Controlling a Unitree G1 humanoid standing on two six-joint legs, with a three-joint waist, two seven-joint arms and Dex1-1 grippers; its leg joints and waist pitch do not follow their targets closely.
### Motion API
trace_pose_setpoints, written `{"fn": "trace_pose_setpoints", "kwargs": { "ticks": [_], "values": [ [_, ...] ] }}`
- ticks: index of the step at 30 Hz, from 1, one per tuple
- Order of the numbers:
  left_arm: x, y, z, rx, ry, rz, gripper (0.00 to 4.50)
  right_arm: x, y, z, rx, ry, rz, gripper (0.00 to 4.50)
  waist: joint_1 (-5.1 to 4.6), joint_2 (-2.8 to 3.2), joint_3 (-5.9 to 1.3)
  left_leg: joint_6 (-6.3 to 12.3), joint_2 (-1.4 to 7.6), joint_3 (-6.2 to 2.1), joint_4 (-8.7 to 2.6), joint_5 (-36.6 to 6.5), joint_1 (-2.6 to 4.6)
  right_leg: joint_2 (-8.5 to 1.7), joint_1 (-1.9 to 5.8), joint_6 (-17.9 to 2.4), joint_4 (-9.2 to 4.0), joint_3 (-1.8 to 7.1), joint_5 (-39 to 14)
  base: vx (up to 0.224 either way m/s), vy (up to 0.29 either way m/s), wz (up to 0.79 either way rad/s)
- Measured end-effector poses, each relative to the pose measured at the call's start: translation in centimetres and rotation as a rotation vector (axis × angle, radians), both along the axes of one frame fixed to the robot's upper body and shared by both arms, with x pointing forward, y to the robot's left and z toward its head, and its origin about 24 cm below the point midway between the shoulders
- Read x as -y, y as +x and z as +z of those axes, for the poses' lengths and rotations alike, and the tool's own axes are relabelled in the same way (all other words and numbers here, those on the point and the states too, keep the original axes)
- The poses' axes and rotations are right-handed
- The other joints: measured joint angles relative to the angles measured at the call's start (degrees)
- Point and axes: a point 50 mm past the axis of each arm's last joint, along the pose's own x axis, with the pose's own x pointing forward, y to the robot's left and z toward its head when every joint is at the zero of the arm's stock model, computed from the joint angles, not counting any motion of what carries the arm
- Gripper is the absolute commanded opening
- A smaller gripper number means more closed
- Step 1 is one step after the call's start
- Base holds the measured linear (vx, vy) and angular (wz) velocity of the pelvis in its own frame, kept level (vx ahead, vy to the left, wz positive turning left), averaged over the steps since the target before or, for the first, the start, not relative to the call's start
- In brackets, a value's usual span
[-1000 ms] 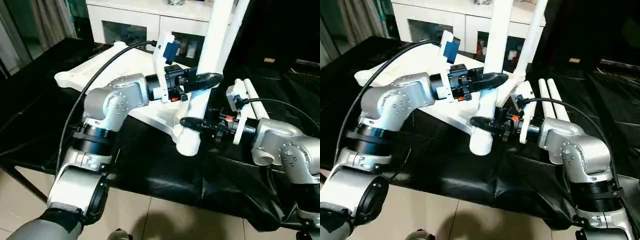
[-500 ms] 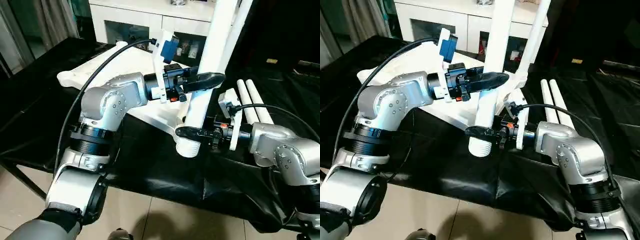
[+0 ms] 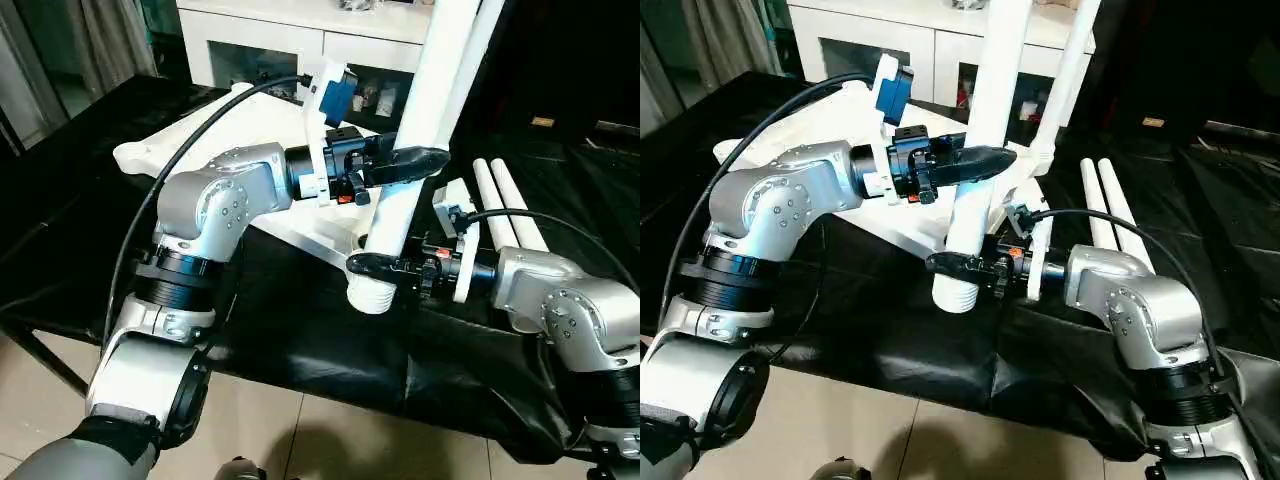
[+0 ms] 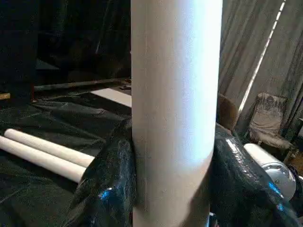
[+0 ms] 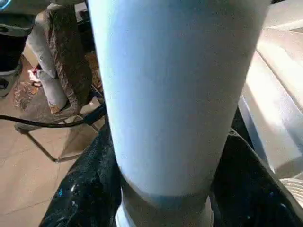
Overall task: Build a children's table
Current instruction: Pick table leg
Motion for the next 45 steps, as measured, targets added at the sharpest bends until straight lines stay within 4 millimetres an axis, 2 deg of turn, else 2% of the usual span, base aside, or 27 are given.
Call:
{"fn": "trace_pose_setpoints", "kwargs": {
  "ticks": [2, 8, 9, 11, 14, 16, 21, 24, 27, 28, 30, 32, 35, 36, 39, 42, 45],
  "values": [
    [0.0, 0.0, 0.0, 0.000, 0.000, 0.001, 1.82, -0.1, 0.0, 0.0, 0.000, 0.003, 0.005, 2.04, 0.01, 0.00, 0.00, 0.00, 0.00, -0.01, 0.00, 0.00, 0.00, 0.00, 0.00, 0.00, 0.00, 0.00, 0.00, 0.000, 0.000, 0.00],
    [0.0, 0.0, 0.0, 0.001, 0.001, 0.003, 1.82, -0.1, -0.1, 0.0, -0.003, 0.011, 0.013, 1.93, -0.01, 0.00, 0.00, 0.00, 0.00, -0.01, 0.00, 0.00, 0.01, 0.00, 0.01, 0.00, 0.00, 0.00, 0.00, 0.000, 0.000, 0.00],
    [0.0, 0.0, 0.0, 0.001, 0.001, 0.003, 2.17, -0.1, -0.1, 0.0, -0.004, 0.012, 0.013, 1.91, -0.02, 0.00, 0.00, 0.00, 0.00, -0.01, 0.00, 0.00, 0.01, 0.00, 0.01, 0.00, 0.00, 0.00, 0.00, 0.000, 0.000, 0.00],
    [0.0, 0.1, -0.1, -0.015, -0.002, 0.011, 2.52, 0.0, -0.1, 0.0, -0.006, 0.013, 0.014, 1.91, -0.02, 0.00, 0.00, 0.00, 0.00, -0.01, 0.00, 0.00, 0.01, 0.00, 0.02, 0.00, 0.01, 0.00, 0.00, 0.000, 0.000, 0.00],
    [0.0, 0.2, -0.3, -0.051, -0.028, 0.002, 2.60, 0.0, 0.0, -0.2, -0.011, 0.017, 0.007, 1.91, 0.01, 0.00, 0.00, 0.00, 0.00, -0.01, 0.01, 0.00, 0.00, 0.00, 0.02, -0.01, 0.01, -0.01, 0.00, 0.000, 0.000, 0.00],
    [0.1, 0.3, -0.1, -0.038, -0.049, 0.017, 2.94, -0.1, 0.1, -0.1, -0.001, 0.033, -0.009, 1.90, 0.01, -0.01, 0.00, 0.00, 0.00, -0.02, 0.01, 0.00, 0.00, 0.00, 0.02, -0.01, 0.01, -0.01, 0.00, 0.000, 0.000, 0.00],
    [-0.4, 1.3, 1.6, 0.089, -0.257, 0.186, 3.00, 0.5, 1.2, -0.1, 0.017, 0.119, -0.164, 1.89, 0.08, -0.01, 0.00, 0.00, 0.00, -0.02, 0.02, 0.00, -0.01, -0.01, 0.03, 0.00, -0.01, -0.02, 0.01, 0.000, 0.000, 0.00],
    [-1.6, 2.4, 1.4, 0.035, -0.391, 0.337, 3.00, 1.0, 1.9, 0.1, 0.033, 0.190, -0.284, 1.89, 0.06, -0.01, 0.00, 0.00, 0.00, -0.02, 0.02, 0.00, -0.01, -0.01, 0.03, 0.00, 0.00, -0.03, 0.01, 0.000, 0.000, 0.00],
    [-2.8, 3.2, 0.7, -0.010, -0.434, 0.410, 3.00, 2.1, 2.6, -0.1, 0.053, 0.190, -0.432, 1.89, 0.05, -0.01, 0.00, 0.00, 0.00, -0.02, 0.02, 0.00, -0.02, -0.01, 0.02, 0.01, -0.02, -0.03, 0.01, 0.000, 0.000, 0.00],
    [-3.3, 3.5, 0.3, -0.007, -0.372, 0.431, 3.00, 2.6, 2.9, -0.3, 0.070, 0.156, -0.488, 1.89, 0.04, 0.01, -0.02, 0.00, -0.01, -0.03, 0.02, 0.00, 0.00, 0.00, 0.02, 0.02, -0.01, -0.03, 0.01, 0.000, 0.000, 0.00],
    [-4.0, 4.3, -1.6, 0.014, -0.135, 0.491, 3.00, 3.8, 3.3, -0.6, 0.102, 0.079, -0.588, 1.88, -0.08, 0.06, -0.04, -0.01, -0.01, -0.03, -0.03, 0.01, 0.02, 0.01, 0.02, 0.11, -0.04, -0.03, -0.01, 0.000, 0.000, 0.00],
    [-5.1, 4.8, -4.7, 0.116, 0.221, 0.518, 3.27, 4.5, 3.3, -0.8, 0.125, 0.032, -0.646, 1.88, -0.07, 0.10, -0.06, -0.02, -0.02, -0.06, -0.11, 0.01, 0.05, 0.03, 0.06, 0.48, -0.19, -0.02, -0.13, 0.000, 0.000, 0.00],
    [-6.3, 4.3, -9.7, 0.137, 0.636, 0.366, 3.47, 5.1, 2.9, -1.8, 0.108, -0.009, -0.684, 1.88, -0.13, 0.12, -0.04, -0.03, -0.03, -0.05, -0.09, 0.02, -0.04, 0.03, 0.03, 0.32, -0.24, 0.01, -0.03, 0.000, 0.000, 0.00],
    [-6.5, 4.2, -10.7, 0.123, 0.701, 0.334, 3.65, 5.2, 2.7, -2.0, 0.101, -0.015, -0.689, 1.88, -0.14, 0.12, -0.04, -0.03, -0.03, -0.05, -0.07, 0.01, -0.08, 0.03, 0.01, 0.26, -0.24, 0.01, 0.01, 0.000, 0.000, 0.00],
    [-7.0, 4.1, -12.2, 0.154, 0.849, 0.254, 3.80, 5.3, 2.5, -2.5, 0.089, -0.026, -0.695, 1.88, -0.09, 0.12, -0.03, -0.02, -0.02, -0.04, -0.07, 0.01, -0.10, 0.02, -0.01, 0.24, -0.24, 0.01, -0.02, 0.000, 0.000, 0.00],
    [-7.2, 4.6, -12.2, 0.215, 0.946, 0.219, 4.11, 5.4, 2.5, -2.4, 0.099, -0.042, -0.697, 1.88, -0.11, 0.11, -0.04, -0.02, -0.02, -0.04, -0.07, 0.01, -0.04, 0.02, 0.03, 0.21, -0.21, 0.01, -0.02, 0.000, 0.000, 0.00],
    [-7.0, 5.0, -12.0, 0.265, 0.991, 0.226, 4.22, 5.4, 2.4, -2.5, 0.105, -0.056, -0.700, 1.88, -0.07, 0.10, -0.03, -0.02, -0.03, -0.02, -0.06, 0.01, -0.01, -0.01, 0.04, 0.15, -0.17, 0.01, 0.02, 0.000, 0.000, 0.00]
  ]
}}
